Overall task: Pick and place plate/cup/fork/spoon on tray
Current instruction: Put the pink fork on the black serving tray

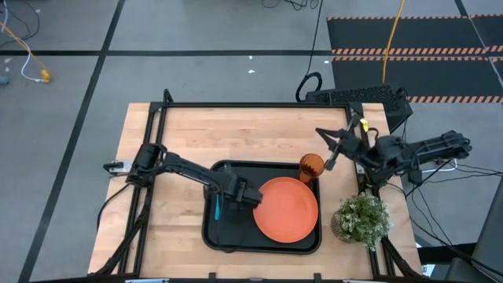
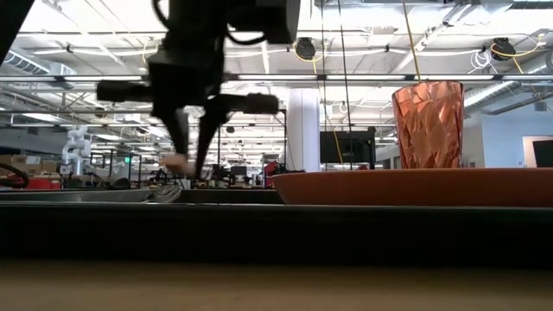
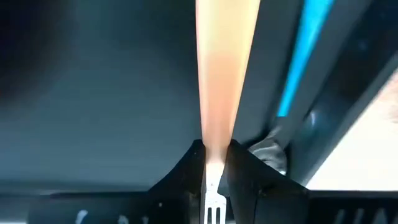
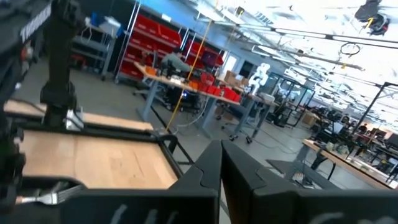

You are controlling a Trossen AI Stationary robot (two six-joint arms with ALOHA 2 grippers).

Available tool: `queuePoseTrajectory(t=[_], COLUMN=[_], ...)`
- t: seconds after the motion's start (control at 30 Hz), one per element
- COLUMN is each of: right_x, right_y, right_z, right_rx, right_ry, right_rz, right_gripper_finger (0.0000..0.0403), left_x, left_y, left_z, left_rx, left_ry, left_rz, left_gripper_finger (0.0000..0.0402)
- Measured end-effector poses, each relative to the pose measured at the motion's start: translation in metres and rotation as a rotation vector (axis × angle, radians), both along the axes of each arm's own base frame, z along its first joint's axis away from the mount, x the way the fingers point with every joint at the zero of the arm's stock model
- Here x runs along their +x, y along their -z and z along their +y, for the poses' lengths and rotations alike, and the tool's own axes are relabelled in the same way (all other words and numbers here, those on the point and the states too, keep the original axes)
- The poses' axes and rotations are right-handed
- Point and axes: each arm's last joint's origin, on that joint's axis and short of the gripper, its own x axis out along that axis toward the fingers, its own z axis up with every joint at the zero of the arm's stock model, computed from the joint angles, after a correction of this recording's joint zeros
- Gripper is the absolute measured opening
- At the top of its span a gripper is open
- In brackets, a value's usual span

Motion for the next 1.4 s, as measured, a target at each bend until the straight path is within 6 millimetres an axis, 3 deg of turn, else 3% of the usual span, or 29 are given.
queuePoseTrajectory(t=[0.67,1.4], right_x=[0.001,0.005], right_y=[-0.005,-0.004], right_z=[0.0,0.001], right_rx=[0.044,0.044], right_ry=[-0.004,-0.005], right_rz=[-0.076,-0.077], right_gripper_finger=[0.0,0.0], left_x=[-0.01,-0.014], left_y=[0.04,0.044], left_z=[0.009,-0.005], left_rx=[-0.02,-0.018], left_ry=[0.02,0.051], left_rz=[-0.029,-0.031], left_gripper_finger=[0.0038,0.0038])
